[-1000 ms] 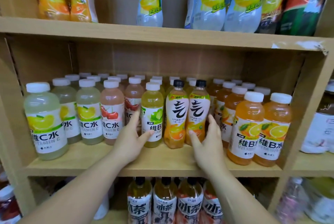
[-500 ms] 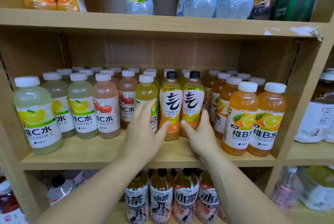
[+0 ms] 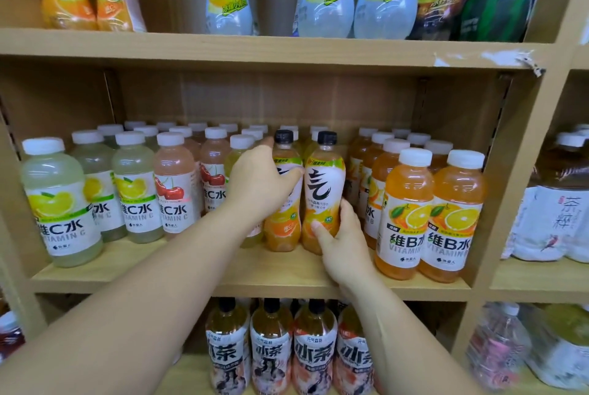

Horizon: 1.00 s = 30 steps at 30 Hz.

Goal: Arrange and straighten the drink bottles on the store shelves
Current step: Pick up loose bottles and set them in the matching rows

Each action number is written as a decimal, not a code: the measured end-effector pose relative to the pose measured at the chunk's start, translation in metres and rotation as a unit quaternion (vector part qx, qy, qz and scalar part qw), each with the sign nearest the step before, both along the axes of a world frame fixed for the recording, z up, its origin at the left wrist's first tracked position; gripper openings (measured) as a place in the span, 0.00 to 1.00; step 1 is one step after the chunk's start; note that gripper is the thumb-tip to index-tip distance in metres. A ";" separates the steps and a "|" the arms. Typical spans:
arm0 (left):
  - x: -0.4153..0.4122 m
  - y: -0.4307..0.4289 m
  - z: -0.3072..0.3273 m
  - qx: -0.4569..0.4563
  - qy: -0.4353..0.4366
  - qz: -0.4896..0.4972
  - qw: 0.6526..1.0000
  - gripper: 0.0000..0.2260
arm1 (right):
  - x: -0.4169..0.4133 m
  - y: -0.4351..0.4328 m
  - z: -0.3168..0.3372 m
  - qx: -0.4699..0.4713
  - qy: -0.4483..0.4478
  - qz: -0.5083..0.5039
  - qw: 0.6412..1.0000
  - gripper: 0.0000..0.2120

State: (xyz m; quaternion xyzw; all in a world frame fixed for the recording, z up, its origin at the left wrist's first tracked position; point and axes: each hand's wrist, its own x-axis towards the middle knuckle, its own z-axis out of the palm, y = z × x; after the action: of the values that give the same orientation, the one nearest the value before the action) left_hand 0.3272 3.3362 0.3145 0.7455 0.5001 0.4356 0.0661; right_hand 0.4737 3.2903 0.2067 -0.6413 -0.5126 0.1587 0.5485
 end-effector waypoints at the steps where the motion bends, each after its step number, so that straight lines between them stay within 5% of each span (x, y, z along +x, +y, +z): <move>1: 0.000 0.000 0.002 -0.005 -0.002 0.004 1.000 0.30 | 0.000 0.000 0.000 0.005 0.008 0.003 1.000 0.30; 4: -0.003 -0.007 0.004 0.002 -0.017 -0.005 1.000 0.34 | -0.002 -0.001 0.000 0.019 0.027 0.005 0.999 0.31; 9: -0.008 -0.019 0.003 -0.002 0.021 -0.007 1.000 0.26 | -0.005 -0.004 0.002 0.040 0.019 0.017 0.999 0.25; 14: -0.014 -0.032 -0.013 -0.024 0.012 -0.037 0.999 0.43 | -0.004 -0.008 0.000 0.047 0.021 0.033 0.998 0.25; 30: -0.059 -0.096 0.000 0.015 -0.278 -0.134 0.951 0.36 | -0.015 -0.030 0.006 0.116 -0.003 0.108 0.987 0.32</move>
State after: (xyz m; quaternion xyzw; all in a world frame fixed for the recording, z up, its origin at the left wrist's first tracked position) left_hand 0.2677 3.2401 0.3147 0.6557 0.3509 0.6203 0.2492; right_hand 0.4585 3.2604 0.2125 -0.5146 -0.5954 0.1545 0.5973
